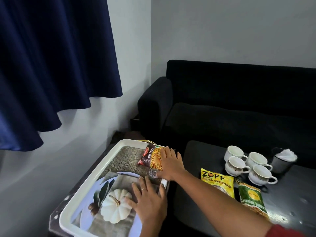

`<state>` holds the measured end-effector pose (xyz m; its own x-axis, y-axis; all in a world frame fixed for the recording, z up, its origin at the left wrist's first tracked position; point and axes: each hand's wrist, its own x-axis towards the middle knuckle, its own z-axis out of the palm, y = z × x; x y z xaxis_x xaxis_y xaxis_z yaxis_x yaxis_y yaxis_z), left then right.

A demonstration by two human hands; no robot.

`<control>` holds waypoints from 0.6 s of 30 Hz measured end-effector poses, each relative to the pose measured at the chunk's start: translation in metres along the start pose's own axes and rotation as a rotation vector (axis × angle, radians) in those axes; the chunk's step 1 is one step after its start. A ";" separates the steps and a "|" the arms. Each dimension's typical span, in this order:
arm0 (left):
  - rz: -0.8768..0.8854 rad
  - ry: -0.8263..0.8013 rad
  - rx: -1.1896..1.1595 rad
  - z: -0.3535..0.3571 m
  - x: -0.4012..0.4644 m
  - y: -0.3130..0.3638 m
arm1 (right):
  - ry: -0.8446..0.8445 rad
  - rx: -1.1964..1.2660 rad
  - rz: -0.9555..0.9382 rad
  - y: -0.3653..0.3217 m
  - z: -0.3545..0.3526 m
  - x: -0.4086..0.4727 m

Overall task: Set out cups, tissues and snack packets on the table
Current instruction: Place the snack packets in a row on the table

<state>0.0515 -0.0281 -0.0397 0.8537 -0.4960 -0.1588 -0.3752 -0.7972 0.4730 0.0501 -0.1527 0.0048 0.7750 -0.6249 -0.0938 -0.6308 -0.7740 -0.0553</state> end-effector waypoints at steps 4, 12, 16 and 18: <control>0.007 0.007 0.000 -0.001 -0.002 0.000 | 0.107 -0.029 0.003 -0.003 0.003 0.002; -0.005 0.002 0.007 -0.002 -0.002 0.000 | 0.299 -0.054 -0.071 -0.006 0.010 -0.010; 0.000 0.000 0.012 -0.003 -0.003 -0.001 | 0.435 0.002 -0.126 -0.005 0.011 -0.030; 0.009 -0.011 0.015 -0.003 -0.003 -0.002 | 0.497 0.044 -0.131 -0.003 0.010 -0.040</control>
<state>0.0510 -0.0242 -0.0371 0.8463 -0.5067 -0.1646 -0.3879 -0.7978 0.4615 0.0203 -0.1239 -0.0013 0.7653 -0.5046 0.3996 -0.5202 -0.8505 -0.0778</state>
